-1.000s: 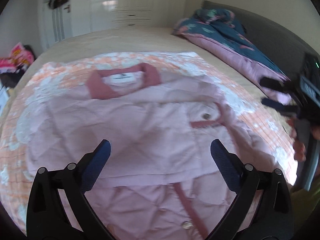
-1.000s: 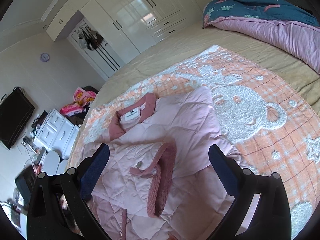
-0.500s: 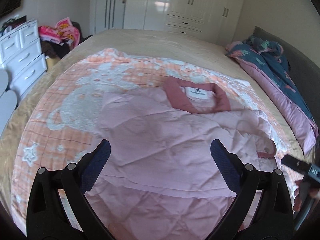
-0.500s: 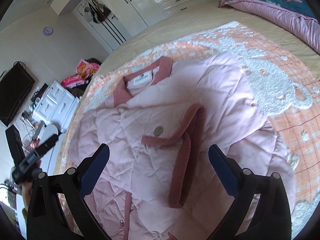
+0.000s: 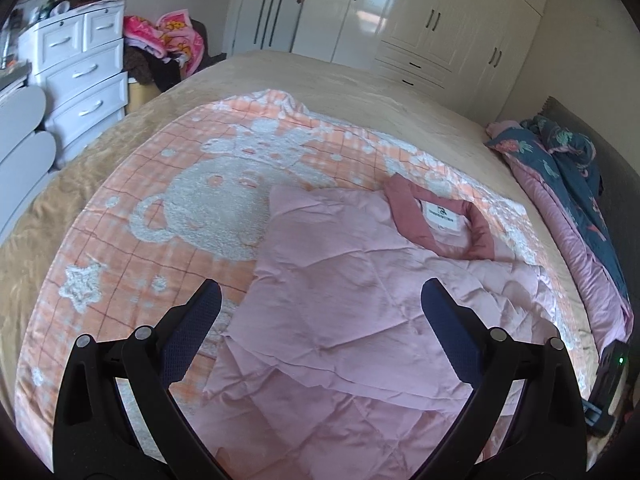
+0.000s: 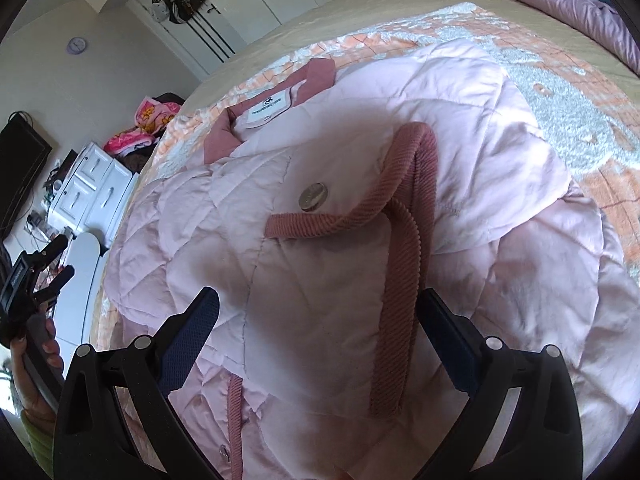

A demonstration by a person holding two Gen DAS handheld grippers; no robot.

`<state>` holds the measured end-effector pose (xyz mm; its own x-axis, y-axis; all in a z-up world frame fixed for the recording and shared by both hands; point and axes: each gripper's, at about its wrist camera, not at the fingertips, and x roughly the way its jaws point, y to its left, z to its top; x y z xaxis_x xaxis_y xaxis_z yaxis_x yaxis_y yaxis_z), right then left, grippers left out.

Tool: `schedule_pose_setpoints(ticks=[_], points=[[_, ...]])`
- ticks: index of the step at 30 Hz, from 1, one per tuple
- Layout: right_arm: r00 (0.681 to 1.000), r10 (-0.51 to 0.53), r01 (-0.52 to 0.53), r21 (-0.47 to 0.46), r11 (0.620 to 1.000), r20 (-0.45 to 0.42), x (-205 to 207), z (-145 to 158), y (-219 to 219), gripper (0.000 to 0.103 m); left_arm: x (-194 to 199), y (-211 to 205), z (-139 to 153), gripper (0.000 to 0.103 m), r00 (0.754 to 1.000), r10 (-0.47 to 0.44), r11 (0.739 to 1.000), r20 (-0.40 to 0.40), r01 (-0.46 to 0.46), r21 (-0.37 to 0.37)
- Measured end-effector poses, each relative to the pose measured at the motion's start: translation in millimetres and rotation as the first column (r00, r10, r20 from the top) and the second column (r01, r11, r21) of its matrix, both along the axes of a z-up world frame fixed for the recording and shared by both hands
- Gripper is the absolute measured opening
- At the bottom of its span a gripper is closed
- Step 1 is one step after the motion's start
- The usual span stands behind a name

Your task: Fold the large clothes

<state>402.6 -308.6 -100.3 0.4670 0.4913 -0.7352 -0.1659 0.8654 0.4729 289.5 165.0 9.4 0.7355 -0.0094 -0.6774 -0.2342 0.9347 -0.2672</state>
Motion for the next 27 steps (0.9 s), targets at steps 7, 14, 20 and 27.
schedule_pose_setpoints(ticks=[7, 14, 20, 27], points=[[1.0, -0.005, 0.005, 0.026, 1.0, 0.001, -3, -3, -2, 0.084, -3, 14, 2, 0.094, 0.999, 0.03, 0.999, 0.011, -0.03, -0.032], [0.992, 0.036, -0.04, 0.035, 0.999, 0.124, -11, 26, -3, 0.022, -3, 16, 3, 0.094, 0.999, 0.034, 0.999, 0.016, -0.033, -0.04], [0.922, 0.134, -0.12, -0.058, 0.991, 0.364, -12, 102, 2, 0.018, -1, 11, 4, 0.094, 0.999, 0.025, 0.998, 0.024, -0.024, -0.054], [0.877, 0.163, -0.12, -0.121, 0.985, 0.452, 4, 128, -6, 0.018, 11, -5, -1, 0.094, 1.0, -0.005, 0.998, 0.018, 0.007, -0.057]])
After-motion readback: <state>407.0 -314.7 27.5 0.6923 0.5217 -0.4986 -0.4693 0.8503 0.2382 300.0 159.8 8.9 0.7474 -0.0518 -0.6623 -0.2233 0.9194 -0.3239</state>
